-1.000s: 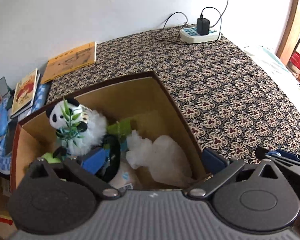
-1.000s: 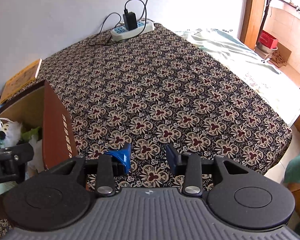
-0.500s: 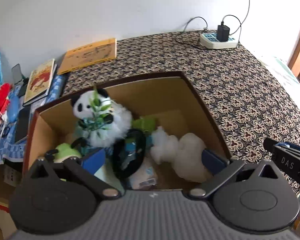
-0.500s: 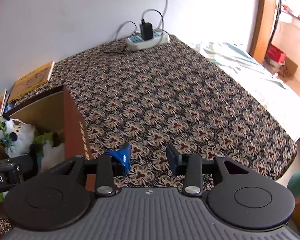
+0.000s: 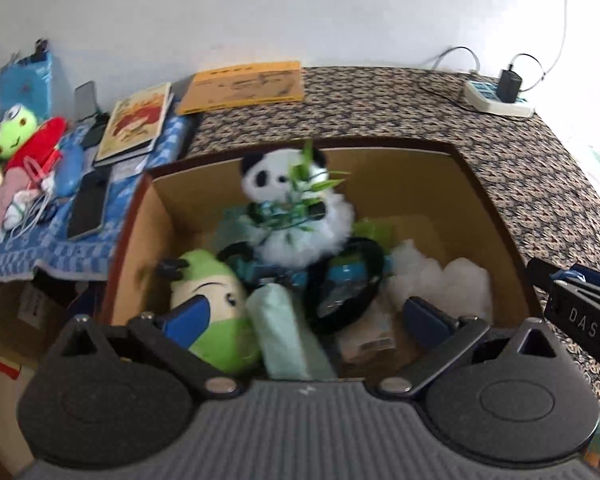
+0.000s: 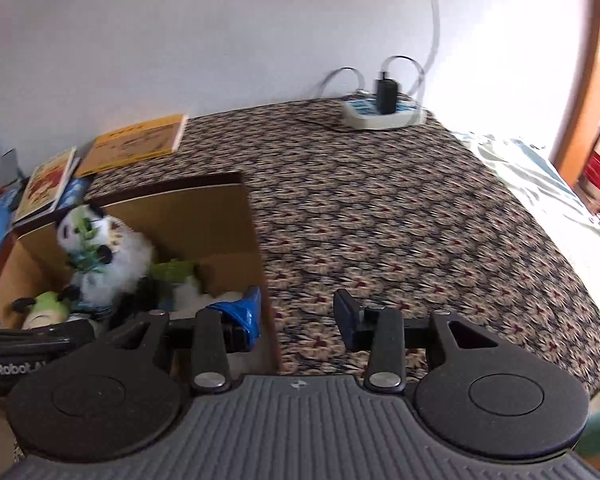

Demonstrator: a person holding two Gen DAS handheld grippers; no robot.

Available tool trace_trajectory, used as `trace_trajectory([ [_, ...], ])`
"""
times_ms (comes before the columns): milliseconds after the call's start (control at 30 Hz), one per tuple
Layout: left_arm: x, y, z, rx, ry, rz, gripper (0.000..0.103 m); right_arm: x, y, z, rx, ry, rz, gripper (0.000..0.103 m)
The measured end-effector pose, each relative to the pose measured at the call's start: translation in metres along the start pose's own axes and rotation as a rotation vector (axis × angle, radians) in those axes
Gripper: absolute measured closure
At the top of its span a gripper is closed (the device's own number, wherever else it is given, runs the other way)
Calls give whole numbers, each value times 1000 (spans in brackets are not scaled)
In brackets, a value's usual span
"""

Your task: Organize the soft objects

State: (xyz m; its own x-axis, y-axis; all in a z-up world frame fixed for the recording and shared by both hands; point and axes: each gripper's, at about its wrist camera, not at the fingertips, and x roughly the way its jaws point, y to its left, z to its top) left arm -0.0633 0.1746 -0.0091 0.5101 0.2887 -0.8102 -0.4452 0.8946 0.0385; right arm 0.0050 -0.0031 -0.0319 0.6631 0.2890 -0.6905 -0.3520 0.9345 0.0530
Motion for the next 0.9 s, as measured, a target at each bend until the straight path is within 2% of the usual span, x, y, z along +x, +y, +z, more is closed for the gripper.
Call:
trace_trajectory([
  [367,11,23,-5,-7,16,35,1,-2,42,-4,-72,-18,111,79],
  [900,25,28,-1,10,36,52,1,7,48,-11,-34,-9,131,79],
])
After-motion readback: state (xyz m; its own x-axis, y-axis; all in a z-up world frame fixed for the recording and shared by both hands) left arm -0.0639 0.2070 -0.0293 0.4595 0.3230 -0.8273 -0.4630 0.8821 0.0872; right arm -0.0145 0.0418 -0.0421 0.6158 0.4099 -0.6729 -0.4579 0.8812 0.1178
